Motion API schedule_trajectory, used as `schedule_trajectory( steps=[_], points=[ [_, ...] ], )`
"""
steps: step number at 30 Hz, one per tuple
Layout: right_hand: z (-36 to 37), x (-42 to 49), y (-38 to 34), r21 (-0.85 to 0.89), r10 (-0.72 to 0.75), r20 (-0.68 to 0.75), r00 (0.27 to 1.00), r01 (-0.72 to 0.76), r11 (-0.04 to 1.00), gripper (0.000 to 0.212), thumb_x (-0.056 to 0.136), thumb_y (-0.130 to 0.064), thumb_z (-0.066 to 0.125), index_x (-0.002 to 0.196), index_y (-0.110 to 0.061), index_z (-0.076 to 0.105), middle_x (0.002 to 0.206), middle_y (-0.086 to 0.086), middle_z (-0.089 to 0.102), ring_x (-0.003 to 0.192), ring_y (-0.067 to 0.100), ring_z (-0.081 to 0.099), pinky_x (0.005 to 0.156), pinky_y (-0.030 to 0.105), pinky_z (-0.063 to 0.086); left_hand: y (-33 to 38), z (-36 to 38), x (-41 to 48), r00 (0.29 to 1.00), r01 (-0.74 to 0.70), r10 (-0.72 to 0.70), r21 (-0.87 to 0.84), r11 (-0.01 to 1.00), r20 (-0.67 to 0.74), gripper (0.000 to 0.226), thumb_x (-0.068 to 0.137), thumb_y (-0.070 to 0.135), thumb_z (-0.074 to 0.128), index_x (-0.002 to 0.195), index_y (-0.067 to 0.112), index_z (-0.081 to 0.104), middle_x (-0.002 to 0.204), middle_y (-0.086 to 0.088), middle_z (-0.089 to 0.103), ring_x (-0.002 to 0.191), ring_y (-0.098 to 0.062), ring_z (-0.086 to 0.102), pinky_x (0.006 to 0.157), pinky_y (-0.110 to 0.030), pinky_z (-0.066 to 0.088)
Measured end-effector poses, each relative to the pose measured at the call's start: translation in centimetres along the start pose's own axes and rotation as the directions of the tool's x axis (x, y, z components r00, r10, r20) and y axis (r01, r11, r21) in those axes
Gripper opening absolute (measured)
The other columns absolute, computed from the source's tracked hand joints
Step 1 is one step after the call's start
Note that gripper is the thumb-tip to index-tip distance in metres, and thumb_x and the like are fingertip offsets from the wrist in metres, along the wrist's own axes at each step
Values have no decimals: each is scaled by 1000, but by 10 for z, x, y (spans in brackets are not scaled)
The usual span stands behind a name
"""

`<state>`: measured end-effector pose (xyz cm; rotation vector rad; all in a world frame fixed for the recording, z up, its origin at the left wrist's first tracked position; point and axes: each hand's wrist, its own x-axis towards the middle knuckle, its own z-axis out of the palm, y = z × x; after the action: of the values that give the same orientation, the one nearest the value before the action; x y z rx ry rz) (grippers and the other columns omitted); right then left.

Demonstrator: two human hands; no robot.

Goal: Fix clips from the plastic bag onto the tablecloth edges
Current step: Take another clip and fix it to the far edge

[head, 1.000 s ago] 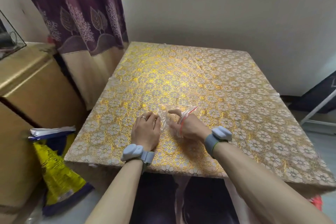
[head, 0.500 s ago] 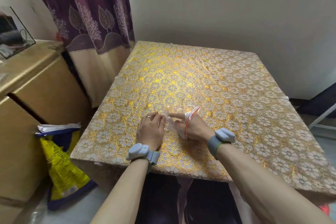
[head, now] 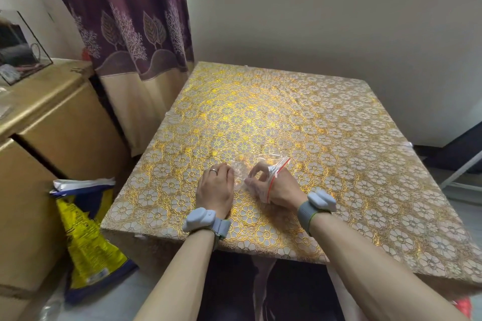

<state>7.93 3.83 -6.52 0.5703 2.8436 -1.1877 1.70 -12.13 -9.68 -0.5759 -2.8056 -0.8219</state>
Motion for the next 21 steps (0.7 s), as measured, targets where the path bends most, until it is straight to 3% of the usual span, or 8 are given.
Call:
schedule_trajectory(
  steps=[3, 6, 9, 11, 13, 15, 19, 21],
  points=[
    [0, 0, 3, 8, -3, 28, 1000, 3, 1000, 27, 76, -58, 66, 91, -35, 67, 84, -9, 73, 79, 14, 69, 66, 27, 51, -1, 0, 1, 1000, 13, -13, 8, 1000, 12, 31, 101, 33, 39, 112, 16, 62, 112, -3, 63, 105, -23, 52, 87, -36, 41],
    [-1, 2, 6, -37, 2, 53, 999, 0, 999, 21, 91, -30, 64, 108, -19, 70, 100, -3, 69, 92, 14, 65, 83, 29, 54, 1, -2, 2, 999, 25, -25, -14, 1000, 22, 32, 102, 30, 38, 116, 13, 61, 112, -6, 64, 106, -25, 52, 88, -37, 40],
    [-8, -5, -1, 183, 19, 6, 1000, -19, 983, 21, 93, -26, 68, 101, -7, 70, 89, 0, 66, 71, 1, 59, 62, 14, 46, 3, -4, 2, 999, 50, -50, -28, 998, 17, 32, 103, 29, 37, 116, 11, 60, 111, -9, 64, 105, -27, 53, 86, -38, 41],
    [-12, -6, 3, 215, 48, -9, 999, -45, 976, 19, 93, -32, 68, 94, -13, 69, 95, 9, 71, 81, 12, 64, 69, 20, 49, 4, -4, 2, 999, 47, -46, -18, 999, 10, 31, 102, 29, 37, 114, 11, 60, 109, -8, 64, 103, -27, 54, 85, -38, 42],
    [-20, -10, 6, 261, 85, -6, 996, -81, 962, 22, 92, -39, 68, 101, -19, 67, 106, 5, 69, 98, 20, 64, 88, 34, 51, 5, -4, 0, 999, 39, -39, -10, 999, 4, 30, 102, 29, 38, 112, 12, 60, 107, -7, 65, 101, -26, 54, 83, -38, 43],
    [-29, -13, 12, 311, 114, -14, 993, -104, 945, 27, 91, -39, 68, 108, -19, 63, 115, 0, 65, 104, 17, 62, 93, 36, 50, 5, -3, 0, 999, 48, -48, -8, 999, 5, 29, 102, 29, 38, 111, 11, 60, 107, -7, 64, 100, -27, 54, 82, -39, 43],
    [-54, -26, 28, 437, 150, -73, 986, -104, 894, 14, 95, -28, 66, 95, -15, 61, 104, 2, 64, 69, 12, 66, 56, 27, 51, 5, -6, 5, 995, 94, -93, -43, 995, 20, 29, 101, 31, 37, 108, 14, 60, 105, -8, 64, 101, -29, 53, 86, -41, 44],
    [-68, -33, 40, 456, 207, -105, 973, -137, 879, 16, 96, -29, 64, 97, -13, 60, 104, 5, 66, 68, 14, 67, 55, 26, 47, 7, -8, 5, 991, 129, -127, -77, 989, 30, 29, 101, 32, 36, 105, 15, 60, 102, -8, 63, 99, -28, 53, 87, -43, 44]
  ],
)
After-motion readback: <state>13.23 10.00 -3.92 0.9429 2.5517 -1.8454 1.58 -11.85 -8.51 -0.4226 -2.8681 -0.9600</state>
